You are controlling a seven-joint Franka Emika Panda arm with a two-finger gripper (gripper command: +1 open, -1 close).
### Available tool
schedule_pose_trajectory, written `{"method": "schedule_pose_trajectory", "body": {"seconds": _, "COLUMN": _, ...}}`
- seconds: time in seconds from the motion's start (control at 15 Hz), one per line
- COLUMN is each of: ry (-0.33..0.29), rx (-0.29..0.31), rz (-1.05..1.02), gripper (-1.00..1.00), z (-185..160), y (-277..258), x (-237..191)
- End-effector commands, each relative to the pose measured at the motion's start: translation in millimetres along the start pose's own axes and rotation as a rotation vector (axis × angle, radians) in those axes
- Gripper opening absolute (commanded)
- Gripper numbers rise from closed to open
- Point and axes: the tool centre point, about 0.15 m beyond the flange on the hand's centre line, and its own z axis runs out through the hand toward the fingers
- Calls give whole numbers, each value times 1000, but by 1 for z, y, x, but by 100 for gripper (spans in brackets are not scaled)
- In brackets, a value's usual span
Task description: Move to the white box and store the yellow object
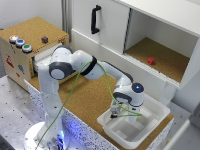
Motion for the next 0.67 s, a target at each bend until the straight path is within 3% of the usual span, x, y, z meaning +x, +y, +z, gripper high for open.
{"method": "schedule_pose_trajectory", "body": {"seconds": 0.0, "ry": 42, "rx": 22, "rz": -14, "gripper": 100, "z": -21, "y": -16, "x": -15}}
{"method": "schedule_pose_trajectory", "body": {"seconds": 0.13, "ry": 78, "rx": 16, "rz": -53, "gripper": 100, "z": -41, "y": -30, "x": -20}}
{"method": "schedule_pose_trajectory", "body": {"seconds": 0.27, "ry": 112, "rx": 67, "rz": -54, "gripper": 100, "z": -70, "y": -46, "x": -27}}
{"method": "schedule_pose_trajectory", "body": {"seconds": 0.4, "ry": 241, "rx": 65, "rz": -168, "gripper": 100, "z": -127, "y": -83, "x": -36}}
{"method": "schedule_pose_trajectory", "body": {"seconds": 0.47, "ry": 252, "rx": 41, "rz": -228, "gripper": 100, "z": -139, "y": -96, "x": -39}}
{"method": "schedule_pose_trajectory", "body": {"seconds": 0.6, "ry": 240, "rx": -76, "rz": -412, "gripper": 100, "z": -147, "y": -124, "x": -53}}
